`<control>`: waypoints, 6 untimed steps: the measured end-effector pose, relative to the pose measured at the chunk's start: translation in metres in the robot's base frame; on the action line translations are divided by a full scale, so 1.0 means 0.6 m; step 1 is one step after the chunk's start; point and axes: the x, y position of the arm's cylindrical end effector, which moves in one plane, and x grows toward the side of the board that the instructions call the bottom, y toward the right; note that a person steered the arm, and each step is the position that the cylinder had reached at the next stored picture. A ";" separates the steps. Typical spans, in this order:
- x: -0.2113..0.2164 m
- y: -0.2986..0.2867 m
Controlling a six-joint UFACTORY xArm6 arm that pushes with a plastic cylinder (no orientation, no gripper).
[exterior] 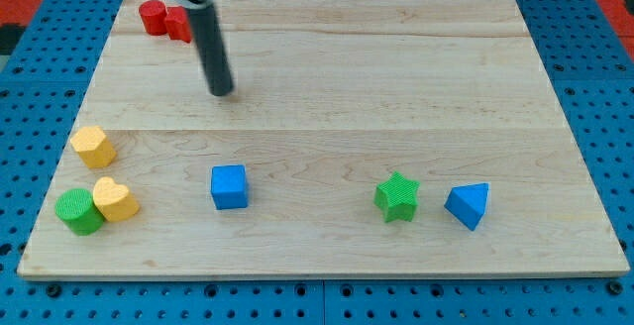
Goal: Move the blue cube to the top center of the board
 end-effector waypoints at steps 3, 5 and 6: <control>0.263 0.145; 0.284 -0.010; 0.228 -0.029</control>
